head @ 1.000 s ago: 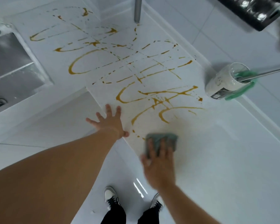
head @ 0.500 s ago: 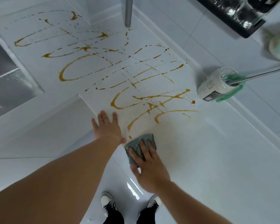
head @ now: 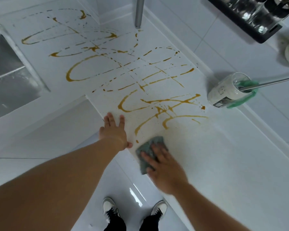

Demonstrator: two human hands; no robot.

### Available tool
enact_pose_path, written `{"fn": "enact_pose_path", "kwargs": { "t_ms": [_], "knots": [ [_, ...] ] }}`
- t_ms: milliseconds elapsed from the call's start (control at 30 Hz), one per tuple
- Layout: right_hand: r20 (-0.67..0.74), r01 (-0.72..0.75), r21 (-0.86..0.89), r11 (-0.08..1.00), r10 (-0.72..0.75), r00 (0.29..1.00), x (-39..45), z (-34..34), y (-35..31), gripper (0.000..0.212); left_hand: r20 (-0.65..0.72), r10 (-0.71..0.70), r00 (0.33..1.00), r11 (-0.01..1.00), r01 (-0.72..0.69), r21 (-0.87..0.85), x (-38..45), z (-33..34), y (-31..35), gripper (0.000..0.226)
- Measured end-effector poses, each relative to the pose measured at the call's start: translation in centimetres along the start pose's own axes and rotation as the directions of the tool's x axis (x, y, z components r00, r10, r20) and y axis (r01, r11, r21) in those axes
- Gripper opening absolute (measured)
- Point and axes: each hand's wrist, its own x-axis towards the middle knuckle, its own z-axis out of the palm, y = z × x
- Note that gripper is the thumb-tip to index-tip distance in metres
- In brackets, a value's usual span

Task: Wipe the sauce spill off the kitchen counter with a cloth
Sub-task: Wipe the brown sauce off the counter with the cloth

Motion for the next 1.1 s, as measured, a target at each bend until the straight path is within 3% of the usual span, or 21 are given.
{"fn": "enact_pose_path", "kwargs": {
  "t_ms": [33, 100, 133, 167, 267, 333, 433, 500, 567, 667, 833, 933, 967, 1033, 1100],
  "knots": [
    [-0.004, -0.107, 0.058, 0.993, 0.107, 0.994, 0.8, -1.4, 2.4, 0.061, 0.012, 0.008, 1.0, 1.0, -0.008, 0.011, 0.0, 0.0, -0.2, 0.131],
    [-0.021, -0.447, 0.225, 0.866, 0.463, 0.886, 3.0, -4.2, 6.4, 0.06, 0.008, 0.019, 1.0, 1.0, -0.019, 0.013, 0.1, 0.0, -0.7, 0.129],
    [0.0, -0.553, 0.22, 0.804, 0.567, 0.824, 4.2, -5.1, 6.9, 0.058, -0.005, 0.018, 1.0, 1.0, -0.018, 0.011, 0.0, 0.0, -0.8, 0.127],
    [-0.004, -0.585, 0.165, 0.794, 0.593, 0.805, 5.4, -5.4, 6.3, 0.057, -0.015, 0.018, 1.0, 1.0, -0.017, 0.01, 0.0, 0.0, -0.9, 0.126],
    [-0.051, -0.436, 0.173, 0.883, 0.45, 0.892, 7.2, -4.1, 0.0, 0.063, -0.031, 0.02, 0.999, 1.0, -0.02, 0.023, -0.1, -0.1, -0.5, 0.126],
    [-0.05, -0.153, 0.044, 0.987, 0.155, 0.987, 5.9, -1.7, -3.2, 0.064, -0.035, 0.027, 0.999, 0.999, -0.026, 0.044, 0.0, -0.4, -0.5, 0.125],
    [0.06, 0.136, -0.044, 0.99, -0.133, 0.989, 2.8, -0.8, -1.8, 0.058, -0.018, 0.044, 0.999, 0.996, -0.042, 0.073, 0.0, -0.7, -1.1, 0.121],
    [0.056, 0.087, -0.091, 0.992, -0.082, 0.995, 3.8, -2.7, 1.7, 0.059, -0.024, 0.044, 0.999, 0.995, -0.042, 0.09, 0.2, -0.8, -1.5, 0.113],
    [0.026, -0.138, -0.095, 0.986, 0.141, 0.99, 6.8, -5.1, 4.5, 0.071, -0.042, 0.048, 0.998, 0.993, -0.044, 0.106, 0.2, -0.7, -1.6, 0.108],
    [-0.005, -0.326, -0.01, 0.945, 0.326, 0.946, 12.1, -7.1, 2.1, 0.065, -0.042, 0.053, 0.998, 0.995, -0.049, 0.09, 0.0, -0.2, -1.5, 0.107],
    [-0.029, 0.003, 0.016, 1.0, -0.003, 1.0, 8.1, -1.9, -6.3, 0.063, -0.006, 0.05, 0.999, 0.998, -0.049, 0.05, 0.2, -1.0, -2.0, 0.108],
    [-0.023, 0.142, 0.0, 0.99, -0.142, 0.99, 2.7, -1.0, -3.0, 0.06, 0.017, 0.046, 0.999, 0.998, -0.046, 0.047, 0.3, -1.5, -1.9, 0.109],
    [-0.024, 0.123, -0.014, 0.992, -0.123, 0.992, 2.3, -1.7, -0.8, 0.06, 0.016, 0.04, 0.999, 0.998, -0.041, 0.045, 0.3, -1.4, -1.8, 0.109],
    [-0.054, -0.112, 0.07, 0.991, 0.116, 0.992, 3.5, -3.9, 3.4, 0.062, 0.004, 0.029, 1.0, 0.999, -0.029, 0.032, 0.3, -0.9, -1.6, 0.11],
    [-0.084, -0.362, 0.167, 0.917, 0.379, 0.922, 7.2, -6.0, 5.0, 0.063, -0.009, 0.019, 1.0, 1.0, -0.018, 0.017, 0.2, -0.6, -1.7, 0.113]
  ]
}}
